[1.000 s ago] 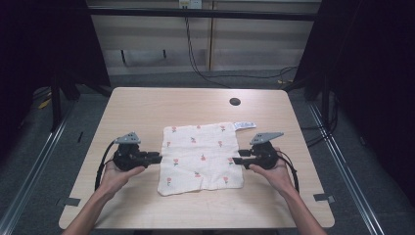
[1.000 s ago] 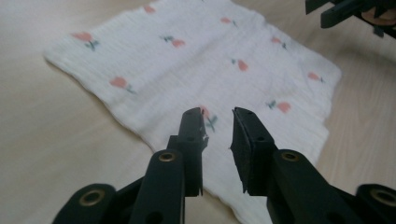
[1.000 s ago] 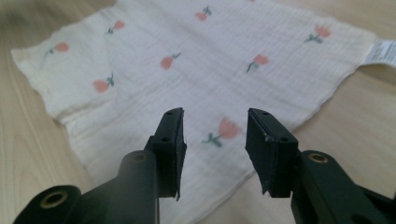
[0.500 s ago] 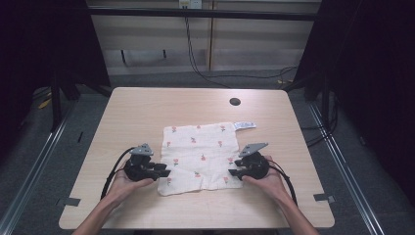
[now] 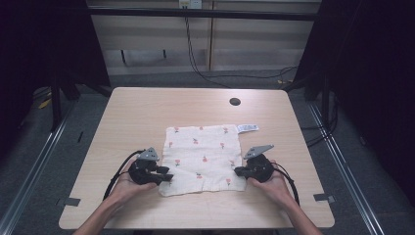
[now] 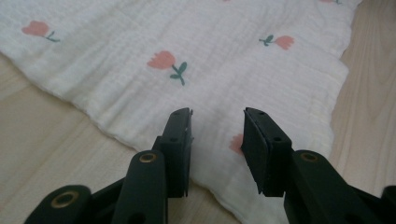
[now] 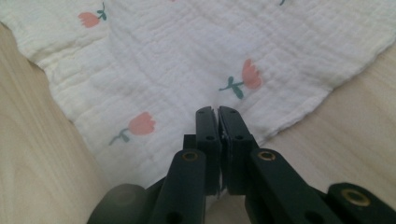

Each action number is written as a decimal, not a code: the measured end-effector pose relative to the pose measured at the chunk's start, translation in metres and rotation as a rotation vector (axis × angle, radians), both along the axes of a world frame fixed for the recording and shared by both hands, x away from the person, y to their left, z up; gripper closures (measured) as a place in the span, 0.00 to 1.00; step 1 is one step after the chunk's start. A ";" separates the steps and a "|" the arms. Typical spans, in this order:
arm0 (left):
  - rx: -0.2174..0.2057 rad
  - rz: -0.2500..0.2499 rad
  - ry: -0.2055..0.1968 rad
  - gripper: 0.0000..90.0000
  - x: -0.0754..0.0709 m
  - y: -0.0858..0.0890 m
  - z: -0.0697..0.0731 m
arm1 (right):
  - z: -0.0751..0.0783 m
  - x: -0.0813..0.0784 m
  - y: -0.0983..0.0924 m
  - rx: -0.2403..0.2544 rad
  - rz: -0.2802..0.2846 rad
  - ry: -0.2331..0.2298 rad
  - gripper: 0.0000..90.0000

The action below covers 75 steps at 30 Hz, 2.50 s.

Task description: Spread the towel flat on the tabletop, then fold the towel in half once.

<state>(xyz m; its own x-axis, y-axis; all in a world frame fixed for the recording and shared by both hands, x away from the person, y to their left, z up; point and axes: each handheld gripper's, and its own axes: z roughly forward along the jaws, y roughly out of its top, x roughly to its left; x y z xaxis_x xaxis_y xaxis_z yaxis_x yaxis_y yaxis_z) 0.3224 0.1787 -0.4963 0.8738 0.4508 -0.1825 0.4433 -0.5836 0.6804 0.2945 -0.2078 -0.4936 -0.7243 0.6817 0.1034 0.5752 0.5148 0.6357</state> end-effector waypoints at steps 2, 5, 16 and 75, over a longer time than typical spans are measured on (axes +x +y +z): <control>0.003 -0.011 -0.007 0.69 -0.003 -0.002 0.000 | 0.000 -0.005 -0.002 0.008 0.007 0.004 0.97; 0.015 -0.022 -0.005 0.77 -0.005 -0.004 0.001 | 0.000 -0.014 -0.004 0.011 0.013 0.008 0.97; 0.020 -0.049 0.018 1.00 -0.023 -0.003 0.001 | 0.001 -0.037 -0.009 0.021 0.055 0.026 0.96; -0.074 0.072 0.057 0.59 0.030 -0.024 -0.005 | 0.017 0.102 -0.030 0.075 -0.171 -0.045 0.66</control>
<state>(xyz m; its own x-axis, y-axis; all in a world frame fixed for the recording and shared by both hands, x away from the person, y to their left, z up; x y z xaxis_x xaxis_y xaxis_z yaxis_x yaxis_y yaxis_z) 0.3525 0.1549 -0.5012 0.8269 0.4956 -0.2660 0.5212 -0.4976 0.6933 0.3967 -0.2376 -0.4769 -0.6033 0.7870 0.1289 0.6205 0.3618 0.6957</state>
